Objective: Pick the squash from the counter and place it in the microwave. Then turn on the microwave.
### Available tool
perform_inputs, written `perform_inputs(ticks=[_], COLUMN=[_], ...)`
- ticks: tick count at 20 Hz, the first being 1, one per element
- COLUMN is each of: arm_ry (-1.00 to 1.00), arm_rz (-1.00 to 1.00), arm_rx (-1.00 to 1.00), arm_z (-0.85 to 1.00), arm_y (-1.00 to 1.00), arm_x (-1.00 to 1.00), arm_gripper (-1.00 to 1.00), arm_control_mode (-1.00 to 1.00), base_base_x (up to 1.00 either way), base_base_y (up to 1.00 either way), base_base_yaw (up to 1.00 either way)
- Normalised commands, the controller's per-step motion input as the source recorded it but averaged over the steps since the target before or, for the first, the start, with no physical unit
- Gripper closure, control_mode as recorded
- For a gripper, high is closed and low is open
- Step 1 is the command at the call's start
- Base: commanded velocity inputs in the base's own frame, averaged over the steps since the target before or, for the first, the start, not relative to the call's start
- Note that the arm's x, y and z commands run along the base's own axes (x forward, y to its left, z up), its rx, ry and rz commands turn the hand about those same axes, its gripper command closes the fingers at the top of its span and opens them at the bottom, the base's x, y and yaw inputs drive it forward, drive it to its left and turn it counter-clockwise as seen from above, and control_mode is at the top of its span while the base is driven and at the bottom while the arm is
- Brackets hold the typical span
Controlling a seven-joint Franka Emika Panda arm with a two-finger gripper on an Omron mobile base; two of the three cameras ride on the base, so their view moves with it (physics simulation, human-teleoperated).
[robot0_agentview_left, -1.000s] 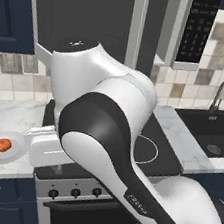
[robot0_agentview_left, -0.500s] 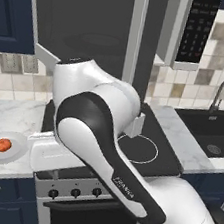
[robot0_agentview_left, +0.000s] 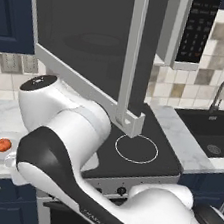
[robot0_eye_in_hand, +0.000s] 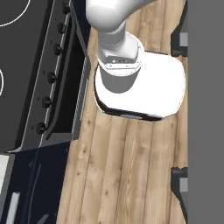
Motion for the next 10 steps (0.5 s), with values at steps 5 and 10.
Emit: perform_inputs(ticks=[5,10], arm_ry=[-0.11,-0.02], arm_rz=[0.04,0.04], arm_rx=[-0.01,0.0], arm_z=[-0.08,-0.2], arm_y=[0.07,0.08], arm_x=[0.53,0.62], arm_gripper=[-1.0,-1.0], arm_control_mode=[-1.0,-1.0], base_base_x=[0.0,0.0], base_base_y=[0.0,0.0], base_base_yaw=[0.0,0.0])
